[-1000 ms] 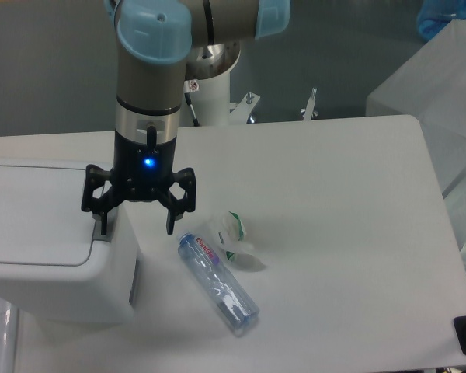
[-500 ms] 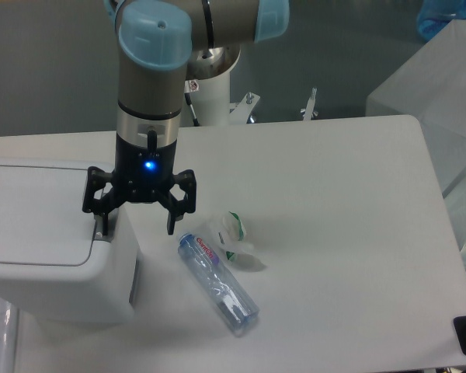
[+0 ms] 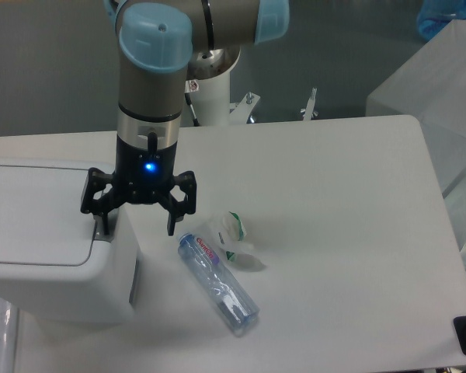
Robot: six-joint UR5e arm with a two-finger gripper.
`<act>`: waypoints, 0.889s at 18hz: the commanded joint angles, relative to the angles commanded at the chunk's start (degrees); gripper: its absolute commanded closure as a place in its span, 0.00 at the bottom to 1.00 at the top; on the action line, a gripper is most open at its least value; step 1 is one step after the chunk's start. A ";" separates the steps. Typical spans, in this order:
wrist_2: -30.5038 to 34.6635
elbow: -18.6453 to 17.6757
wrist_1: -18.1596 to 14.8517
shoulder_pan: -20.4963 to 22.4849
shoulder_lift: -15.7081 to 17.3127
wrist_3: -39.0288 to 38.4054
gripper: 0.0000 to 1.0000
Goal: Open the trash can
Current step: 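Hold the gripper beside the can as the lid swings open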
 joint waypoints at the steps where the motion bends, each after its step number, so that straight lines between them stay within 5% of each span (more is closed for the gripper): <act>1: 0.00 0.00 0.00 0.09 0.00 0.00 0.00; 11: -0.18 1.22 0.09 0.44 0.44 0.17 0.00; 16: -0.97 3.69 0.09 5.26 2.19 0.09 0.00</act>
